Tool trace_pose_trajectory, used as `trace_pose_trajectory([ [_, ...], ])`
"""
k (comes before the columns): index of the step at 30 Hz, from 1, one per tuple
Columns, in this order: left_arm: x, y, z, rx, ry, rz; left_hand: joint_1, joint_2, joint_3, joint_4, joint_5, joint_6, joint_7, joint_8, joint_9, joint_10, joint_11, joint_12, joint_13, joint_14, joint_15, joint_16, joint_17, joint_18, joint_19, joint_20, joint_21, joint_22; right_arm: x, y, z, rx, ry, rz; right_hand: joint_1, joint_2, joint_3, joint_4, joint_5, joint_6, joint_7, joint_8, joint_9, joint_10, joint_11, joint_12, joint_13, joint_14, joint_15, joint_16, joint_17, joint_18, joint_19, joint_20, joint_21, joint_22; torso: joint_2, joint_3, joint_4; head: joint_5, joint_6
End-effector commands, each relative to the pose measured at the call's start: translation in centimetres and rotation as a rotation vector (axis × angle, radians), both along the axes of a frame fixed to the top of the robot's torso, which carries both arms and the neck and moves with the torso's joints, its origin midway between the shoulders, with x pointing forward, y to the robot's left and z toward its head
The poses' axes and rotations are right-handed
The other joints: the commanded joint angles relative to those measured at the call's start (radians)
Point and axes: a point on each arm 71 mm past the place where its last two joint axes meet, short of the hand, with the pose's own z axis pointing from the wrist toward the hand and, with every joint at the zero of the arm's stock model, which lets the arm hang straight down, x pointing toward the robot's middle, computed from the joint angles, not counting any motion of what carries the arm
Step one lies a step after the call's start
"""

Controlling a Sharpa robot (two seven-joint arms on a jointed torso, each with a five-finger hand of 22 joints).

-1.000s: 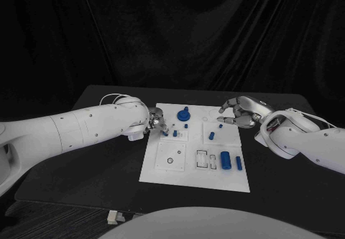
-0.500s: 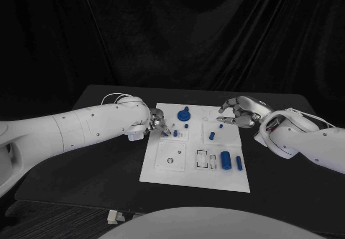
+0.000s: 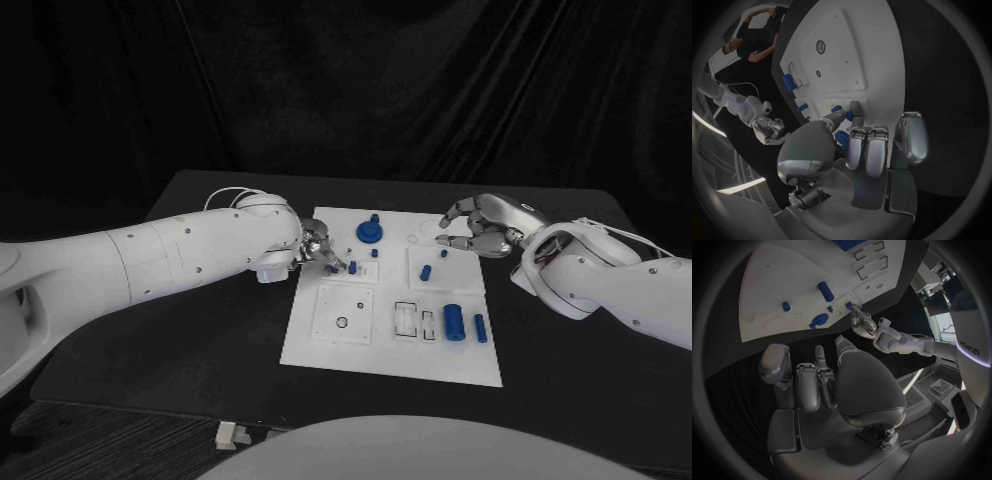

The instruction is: Assemble the parts on the task board

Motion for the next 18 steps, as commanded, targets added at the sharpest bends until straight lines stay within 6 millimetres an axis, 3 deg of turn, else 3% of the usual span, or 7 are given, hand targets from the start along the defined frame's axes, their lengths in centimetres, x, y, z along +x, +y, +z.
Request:
trace_pose_trajectory([
  [1,-0.08,-0.02,-0.18,0.009,0.012,0.0,-0.011,0.005,-0.012,0.005,-0.003,-0.005,0.005,-0.007,-0.003,0.104,0.005,0.002,0.262,0.09,0.001,-0.007,0.242,0.014,-0.006,0.002,-0.005,0.173,-0.06,-0.05,-0.19,-0.006,0.013,-0.009,0.006,-0.001,0.005,-0.001,0.006,0.009,0.001,0.001,-0.001,0.068,0.008,-0.001,0.228,0.059,0.005,-0.004,0.156,-0.011,0.001,0.003,-0.004,0.134,0.0,0.0005,0.001,-0.001,0.0],
  [18,0.05,0.17,-0.13,0.004,0.001,0.01,-0.039,0.023,-0.095,0.078,-0.049,-0.023,0.015,-0.024,-0.008,0.106,0.013,0.004,0.263,0.091,0.008,-0.006,0.244,0.014,-0.006,0.009,-0.006,0.173,-0.07,-0.01,-0.31,-0.009,0.02,-0.008,0.008,0.0,0.006,-0.002,0.007,0.009,0.002,0.001,-0.002,0.068,0.008,-0.002,0.227,0.058,0.005,-0.004,0.156,-0.011,0.0,0.003,-0.006,0.134,0.0,-0.0004,0.0011,0.001,0.0],
])
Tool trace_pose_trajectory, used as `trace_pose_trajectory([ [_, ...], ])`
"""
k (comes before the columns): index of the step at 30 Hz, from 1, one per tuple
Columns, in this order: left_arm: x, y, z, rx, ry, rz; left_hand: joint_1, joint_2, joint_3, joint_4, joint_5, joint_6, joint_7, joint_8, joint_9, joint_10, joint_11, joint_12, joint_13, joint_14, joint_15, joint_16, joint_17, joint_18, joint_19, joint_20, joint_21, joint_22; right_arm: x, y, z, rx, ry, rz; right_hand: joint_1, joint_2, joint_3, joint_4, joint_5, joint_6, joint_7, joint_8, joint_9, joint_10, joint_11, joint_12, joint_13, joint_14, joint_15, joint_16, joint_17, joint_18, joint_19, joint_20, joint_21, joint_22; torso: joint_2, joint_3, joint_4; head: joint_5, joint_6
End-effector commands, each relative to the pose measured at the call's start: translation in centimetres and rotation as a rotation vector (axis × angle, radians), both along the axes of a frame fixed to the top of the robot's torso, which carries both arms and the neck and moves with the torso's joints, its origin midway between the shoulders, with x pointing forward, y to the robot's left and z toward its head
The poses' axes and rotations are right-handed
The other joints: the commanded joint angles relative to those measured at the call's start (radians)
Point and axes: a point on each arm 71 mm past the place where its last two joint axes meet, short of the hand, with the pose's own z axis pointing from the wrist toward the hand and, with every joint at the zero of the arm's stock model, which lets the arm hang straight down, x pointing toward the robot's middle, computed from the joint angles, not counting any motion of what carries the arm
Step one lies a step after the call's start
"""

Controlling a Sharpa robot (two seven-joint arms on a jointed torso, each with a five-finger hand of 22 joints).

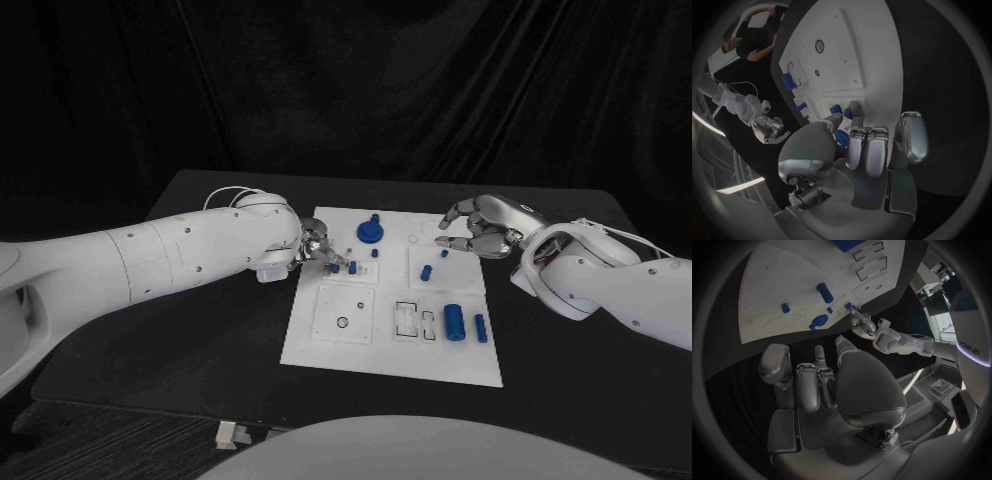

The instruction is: Assemble the parts on the task board

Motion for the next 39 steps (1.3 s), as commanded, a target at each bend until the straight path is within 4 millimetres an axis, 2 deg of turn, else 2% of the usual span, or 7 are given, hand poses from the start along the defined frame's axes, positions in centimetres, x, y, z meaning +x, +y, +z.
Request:
trace_pose_trajectory([
  [1,0.0,0.1,-0.2,0.0,0.0,0.003,-0.011,0.0,-0.015,0.008,-0.009,-0.008,0.0,-0.004,0.0,0.106,0.006,0.004,0.263,0.091,0.008,-0.006,0.244,0.014,-0.002,0.006,-0.006,0.173,0.0,-0.1,-0.2,-0.007,0.014,-0.011,0.008,0.0,0.006,-0.002,0.003,0.006,-0.002,0.001,-0.001,0.068,0.008,-0.002,0.228,0.058,0.005,-0.005,0.156,-0.011,0.0,0.003,-0.006,0.134,0.0,-0.0004,-0.0003,0.001,0.0],
  [9,0.1,0.5,-0.1,-0.013,-0.019,0.016,-0.042,-0.004,-0.086,0.058,-0.061,-0.009,0.003,-0.006,0.002,0.106,0.01,0.003,0.263,0.091,0.011,-0.006,0.244,0.015,-0.004,0.009,-0.009,0.172,0.0,-0.1,-0.2,-0.008,0.014,-0.012,0.008,0.0,0.006,-0.002,0.003,0.006,-0.002,0.001,-0.001,0.068,0.008,-0.002,0.228,0.058,0.005,-0.005,0.156,-0.011,0.0,0.003,-0.006,0.134,0.0,-0.0005,-0.0013,0.0,0.0],
  [19,0.3,0.9,0.2,-0.047,-0.058,0.029,-0.033,0.008,-0.104,0.059,-0.05,-0.04,0.011,-0.009,0.01,0.104,0.015,0.002,0.262,0.089,0.015,-0.007,0.242,0.016,-0.007,0.012,-0.012,0.171,0.0,-0.1,-0.3,-0.008,0.015,-0.013,0.008,0.0,0.006,-0.002,0.003,0.006,-0.002,0.001,-0.001,0.068,0.008,-0.002,0.228,0.058,0.005,-0.005,0.156,-0.011,0.0,0.003,-0.006,0.134,-0.002,-0.0001,-0.0016,-0.001,0.0],
  [23,0.3,1.1,0.5,-0.096,-0.107,0.032,-0.005,0.014,-0.118,0.054,-0.029,-0.077,0.017,0.01,0.04,0.102,0.021,0.0,0.26,0.086,0.021,-0.008,0.239,0.017,-0.013,0.017,-0.019,0.169,0.0,-0.1,-0.3,-0.008,0.015,-0.013,0.009,0.0,0.006,-0.002,0.004,0.006,-0.001,0.001,-0.002,0.068,0.009,-0.002,0.227,0.058,0.006,-0.005,0.155,-0.011,0.0,0.004,-0.006,0.134,-0.002,-0.0002,-0.0013,-0.001,0.0],
  [27,0.2,1.3,1.2,-0.175,-0.179,0.02,0.067,0.016,-0.126,0.033,0.038,-0.154,0.03,0.032,0.077,0.091,0.033,-0.008,0.25,0.075,0.031,-0.014,0.227,0.02,-0.029,0.026,-0.034,0.165,0.0,-0.2,-0.3,-0.009,0.015,-0.015,0.009,0.0,0.006,-0.002,0.004,0.006,-0.001,0.001,-0.002,0.068,0.009,-0.002,0.227,0.058,0.006,-0.005,0.155,-0.011,0.0,0.004,-0.006,0.134,-0.001,0.0003,-0.0007,-0.006,0.0],
  [33,-0.3,1.6,1.9,-0.252,-0.244,-0.001,0.148,0.017,-0.118,0.003,0.118,-0.194,0.036,0.05,0.09,0.086,0.039,-0.011,0.247,0.073,0.038,-0.014,0.225,0.022,-0.036,0.033,-0.037,0.164,-0.1,-0.3,-0.3,-0.01,0.017,-0.019,0.008,0.002,0.006,-0.001,0.006,0.006,-0.001,0.0,-0.002,0.068,0.009,-0.002,0.228,0.058,0.006,-0.005,0.155,-0.011,-0.001,0.004,-0.007,0.133,0.0,-0.0001,-0.0009,-0.007,0.0],
  [39,-1.0,1.6,1.8,-0.241,-0.202,-0.018,0.159,0.017,-0.118,-0.001,0.126,-0.198,0.036,0.053,0.09,0.085,0.04,-0.012,0.246,0.071,0.039,-0.015,0.223,0.022,-0.039,0.034,-0.04,0.162,-0.1,-0.4,-0.3,-0.012,0.021,-0.019,0.007,0.003,0.007,0.001,0.006,0.006,0.0,0.0,-0.003,0.068,0.01,-0.002,0.227,0.058,0.006,-0.005,0.156,-0.011,-0.001,0.004,-0.006,0.134,-0.001,0.0001,-0.0013,-0.003,0.0],
])
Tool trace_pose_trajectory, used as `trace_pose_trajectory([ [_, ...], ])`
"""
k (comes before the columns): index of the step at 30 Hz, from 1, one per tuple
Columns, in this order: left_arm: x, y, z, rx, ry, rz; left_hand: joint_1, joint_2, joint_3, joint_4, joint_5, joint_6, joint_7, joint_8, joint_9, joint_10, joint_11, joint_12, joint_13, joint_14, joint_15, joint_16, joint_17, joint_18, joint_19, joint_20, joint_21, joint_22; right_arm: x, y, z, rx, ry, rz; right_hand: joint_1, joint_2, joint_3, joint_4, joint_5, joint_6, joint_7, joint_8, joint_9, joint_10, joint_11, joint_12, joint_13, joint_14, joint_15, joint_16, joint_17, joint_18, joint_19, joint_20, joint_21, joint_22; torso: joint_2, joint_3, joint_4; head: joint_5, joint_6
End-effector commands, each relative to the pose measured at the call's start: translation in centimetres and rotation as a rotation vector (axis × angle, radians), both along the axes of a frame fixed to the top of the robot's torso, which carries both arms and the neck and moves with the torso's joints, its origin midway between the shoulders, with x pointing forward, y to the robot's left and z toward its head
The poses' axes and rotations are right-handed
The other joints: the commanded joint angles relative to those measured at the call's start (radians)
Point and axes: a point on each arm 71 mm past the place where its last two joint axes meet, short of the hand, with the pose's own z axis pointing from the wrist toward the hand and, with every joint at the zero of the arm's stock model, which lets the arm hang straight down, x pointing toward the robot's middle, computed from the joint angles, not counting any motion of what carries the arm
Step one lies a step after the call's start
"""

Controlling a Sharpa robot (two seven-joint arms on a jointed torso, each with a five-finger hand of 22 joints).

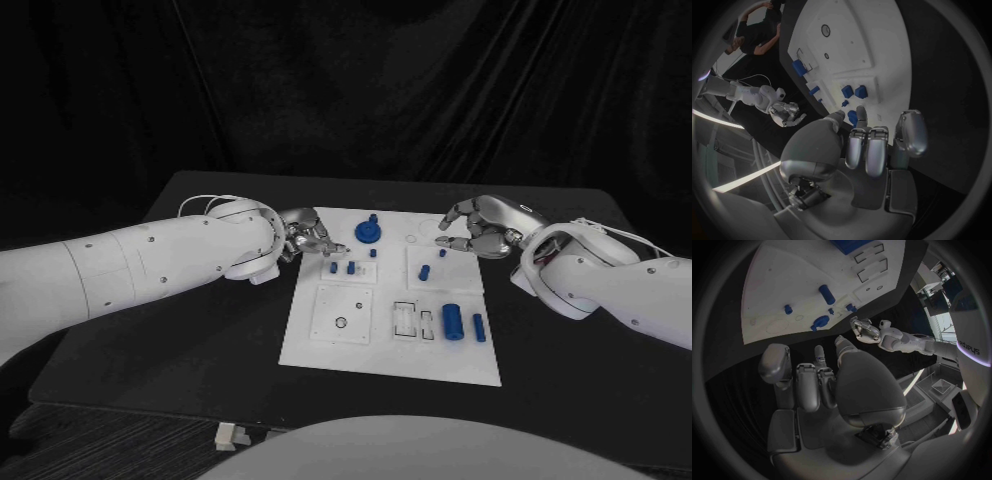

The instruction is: Assemble the parts on the task board

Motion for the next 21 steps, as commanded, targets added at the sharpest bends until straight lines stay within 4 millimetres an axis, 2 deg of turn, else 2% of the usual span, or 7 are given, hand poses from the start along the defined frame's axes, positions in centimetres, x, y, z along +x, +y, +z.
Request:
trace_pose_trajectory([
  [1,-0.3,-0.49,0.18,-0.03,-0.01,-0.03,0.009,-0.001,0.0,-0.006,0.005,-0.008,0.001,0.006,0.01,0.082,0.006,-0.005,0.245,0.067,0.007,-0.007,0.223,0.007,-0.006,0.0,-0.007,0.162,-0.07,-0.06,-0.23,-0.007,0.015,-0.012,0.007,0.003,0.004,0.003,0.006,0.006,0.0,0.0,-0.001,0.071,0.006,-0.002,0.228,0.058,0.006,-0.005,0.156,-0.011,-0.001,0.004,-0.002,0.133,0.0,0.0002,-0.0003,0.003,0.0],
  [6,-0.48,-0.53,-0.2,0.004,0.036,-0.036,0.01,-0.003,-0.002,-0.006,0.001,-0.006,0.002,0.008,0.009,0.081,0.007,-0.006,0.244,0.066,0.007,-0.007,0.221,0.007,-0.009,0.001,-0.009,0.161,-0.15,-0.05,-0.42,-0.009,0.022,-0.01,0.005,0.005,0.004,0.005,0.008,0.007,0.0,0.0,-0.001,0.071,0.006,-0.002,0.228,0.058,0.007,-0.005,0.155,-0.011,-0.001,0.004,-0.003,0.133,0.001,0.0002,0.0008,0.01,0.0],
  [9,-0.46,-0.52,-0.38,0.018,0.049,-0.031,0.01,-0.005,-0.004,-0.005,-0.002,-0.006,0.002,0.009,0.009,0.08,0.007,-0.006,0.244,0.067,0.007,-0.006,0.223,0.008,-0.011,0.001,-0.012,0.16,-0.18,0.02,-0.5,-0.009,0.025,-0.007,0.005,0.006,0.004,0.006,0.008,0.007,0.0,0.0,-0.002,0.071,0.006,-0.002,0.228,0.058,0.007,-0.005,0.155,-0.011,-0.001,0.004,-0.002,0.133,0.001,0.0002,0.0029,0.007,0.0],
  [13,-0.42,-0.44,-0.5,0.029,0.056,-0.023,0.011,-0.007,-0.007,-0.006,-0.008,-0.005,0.002,0.012,0.009,0.082,0.007,-0.005,0.245,0.07,0.008,-0.005,0.226,0.008,-0.01,0.002,-0.011,0.16,-0.24,0.01,-0.56,-0.011,0.029,-0.005,0.005,0.006,0.004,0.006,0.008,0.007,0.0,0.0,-0.002,0.071,0.006,-0.002,0.228,0.058,0.007,-0.005,0.155,-0.011,-0.001,0.004,-0.002,0.133,0.001,-0.0003,0.0023,0.005,0.0],
  [16,-0.39,-0.37,-0.54,0.033,0.057,-0.019,0.018,-0.008,-0.01,-0.01,-0.013,-0.005,0.002,0.024,0.019,0.082,0.007,-0.005,0.245,0.071,0.008,-0.004,0.228,0.008,-0.009,0.002,-0.009,0.161,-0.28,-0.03,-0.6,-0.012,0.033,-0.005,0.005,0.006,0.004,0.006,0.008,0.007,0.0,0.0,-0.002,0.071,0.006,-0.002,0.228,0.058,0.007,-0.005,0.155,-0.011,-0.001,0.004,-0.002,0.133,0.0,-0.0007,0.0032,0.005,0.0],
  [20,-0.43,-0.31,-0.57,0.038,0.061,-0.015,0.025,-0.006,-0.017,-0.014,-0.013,-0.007,-0.001,0.062,0.03,0.082,0.006,-0.005,0.245,0.073,0.007,-0.003,0.229,0.008,-0.009,0.003,-0.008,0.161,-0.33,-0.1,-0.62,-0.014,0.037,-0.006,0.003,0.006,0.004,0.007,0.009,0.007,0.0,-0.001,-0.002,0.072,0.006,-0.002,0.228,0.058,0.007,-0.006,0.155,-0.011,-0.001,0.005,-0.004,0.133,0.0,-0.0004,0.0043,0.004,0.0],
  [21,-0.44,-0.3,-0.58,0.038,0.061,-0.014,0.027,-0.006,-0.019,-0.015,-0.013,-0.01,-0.001,0.072,0.03,0.082,0.005,-0.004,0.245,0.072,0.007,-0.003,0.229,0.008,-0.009,0.003,-0.008,0.161,-0.34,-0.11,-0.63,-0.014,0.038,-0.006,0.003,0.006,0.004,0.007,0.009,0.007,0.0,-0.001,-0.002,0.072,0.006,-0.002,0.228,0.058,0.007,-0.006,0.155,-0.011,-0.001,0.005,-0.004,0.133,0.0,-0.0002,0.0025,0.006,0.0],
])
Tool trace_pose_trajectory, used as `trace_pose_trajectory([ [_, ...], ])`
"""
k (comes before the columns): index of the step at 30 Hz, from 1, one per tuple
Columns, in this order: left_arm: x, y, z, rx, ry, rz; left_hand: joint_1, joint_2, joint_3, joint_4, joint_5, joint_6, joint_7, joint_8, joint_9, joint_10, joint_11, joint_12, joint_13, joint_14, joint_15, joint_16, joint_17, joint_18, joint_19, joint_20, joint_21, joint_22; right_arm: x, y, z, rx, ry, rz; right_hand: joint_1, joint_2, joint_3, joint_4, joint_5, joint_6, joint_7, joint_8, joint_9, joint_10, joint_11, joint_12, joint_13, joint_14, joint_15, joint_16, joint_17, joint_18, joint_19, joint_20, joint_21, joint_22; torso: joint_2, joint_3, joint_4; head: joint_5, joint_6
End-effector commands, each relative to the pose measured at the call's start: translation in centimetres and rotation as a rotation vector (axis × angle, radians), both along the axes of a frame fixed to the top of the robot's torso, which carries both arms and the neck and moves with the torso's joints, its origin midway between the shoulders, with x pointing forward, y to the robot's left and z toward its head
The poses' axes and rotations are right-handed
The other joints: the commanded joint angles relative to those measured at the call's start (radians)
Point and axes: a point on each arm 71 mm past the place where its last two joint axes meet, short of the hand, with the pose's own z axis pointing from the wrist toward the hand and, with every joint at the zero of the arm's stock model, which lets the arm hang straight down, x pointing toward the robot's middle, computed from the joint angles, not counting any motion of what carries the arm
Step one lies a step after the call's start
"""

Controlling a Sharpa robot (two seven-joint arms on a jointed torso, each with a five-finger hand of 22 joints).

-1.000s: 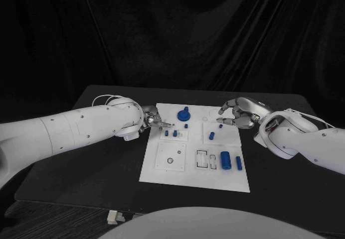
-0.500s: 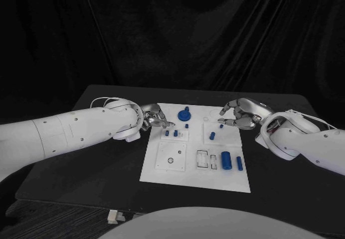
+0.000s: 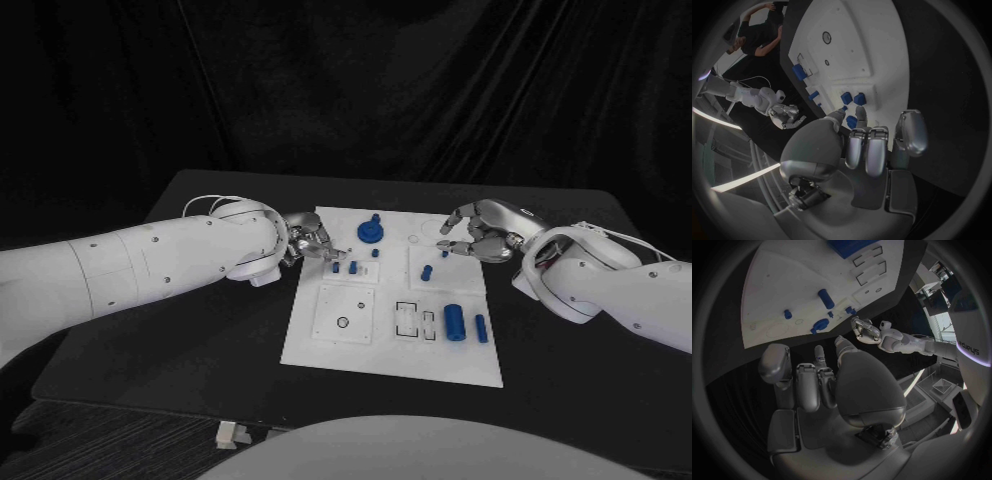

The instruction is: Assemble the parts on the task board

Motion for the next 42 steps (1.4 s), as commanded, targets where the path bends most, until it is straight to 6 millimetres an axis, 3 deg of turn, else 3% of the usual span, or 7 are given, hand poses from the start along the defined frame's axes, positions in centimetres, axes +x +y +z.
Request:
trace_pose_trajectory([
  [1,-0.2,-0.1,-0.2,0.01,0.019,-0.003,0.014,-0.002,-0.008,-0.004,-0.006,-0.016,-0.001,0.021,0.031,0.083,0.005,-0.004,0.246,0.076,0.003,0.0,0.229,0.008,-0.005,-0.001,-0.001,0.161,-0.1,-0.1,-0.2,-0.01,0.019,-0.009,0.003,0.006,0.001,0.004,0.005,0.007,0.0,-0.001,-0.001,0.072,0.006,-0.002,0.228,0.058,0.007,-0.006,0.155,-0.011,-0.001,0.005,-0.004,0.133,0.0,-0.0004,-0.0007,0.001,0.0],
  [5,-0.2,-0.1,-0.2,0.014,0.023,-0.002,0.021,0.0,-0.013,-0.009,-0.005,-0.036,0.0,0.053,0.03,0.082,0.006,-0.005,0.245,0.076,0.003,0.001,0.229,0.009,-0.006,-0.001,0.0,0.16,-0.1,-0.1,-0.2,-0.011,0.021,-0.009,0.003,0.006,0.001,0.004,0.005,0.007,0.0,-0.001,-0.001,0.072,0.006,-0.002,0.228,0.058,0.007,-0.006,0.155,-0.011,-0.001,0.005,-0.004,0.133,0.0,-0.0015,-0.0025,0.005,0.0],
  [9,-0.2,-0.2,-0.3,0.022,0.033,-0.006,0.024,0.001,-0.015,-0.011,-0.006,-0.049,0.001,0.063,0.029,0.081,0.006,-0.006,0.244,0.075,0.004,0.0,0.228,0.009,-0.008,-0.001,-0.002,0.16,-0.1,-0.1,-0.2,-0.011,0.023,-0.008,0.003,0.006,0.001,0.004,0.005,0.007,0.0,-0.001,-0.001,0.072,0.006,-0.002,0.228,0.058,0.007,-0.006,0.155,-0.011,-0.001,0.005,-0.004,0.133,0.0,-0.0008,-0.0023,0.005,0.0],
  [18,-0.1,-0.3,-0.6,0.034,0.045,-0.004,0.024,0.006,-0.018,-0.008,-0.013,-0.074,0.005,0.059,0.022,0.082,0.01,-0.005,0.245,0.075,0.006,0.0,0.228,0.009,-0.008,0.0,-0.001,0.16,-0.1,-0.1,-0.3,-0.011,0.023,-0.008,0.003,0.006,0.001,0.004,0.005,0.007,0.0,-0.001,-0.001,0.072,0.006,-0.002,0.228,0.058,0.007,-0.006,0.155,-0.011,-0.001,0.005,-0.004,0.133,0.0,0.0002,-0.002,0.003,0.0],
  [42,-0.1,-0.7,-1.2,0.069,0.088,-0.016,0.036,0.011,-0.013,-0.016,-0.007,-0.077,0.006,0.055,0.016,0.08,0.011,-0.006,0.244,0.074,0.008,0.0,0.227,0.01,-0.011,0.002,-0.004,0.159,-0.1,-0.1,-0.3,-0.01,0.02,-0.008,0.001,0.007,0.001,0.006,0.007,0.007,0.0,-0.001,-0.002,0.071,0.006,-0.002,0.228,0.058,0.007,-0.006,0.154,-0.011,-0.001,0.005,-0.004,0.133,0.0,-0.0001,-0.0042,0.003,0.0],
])
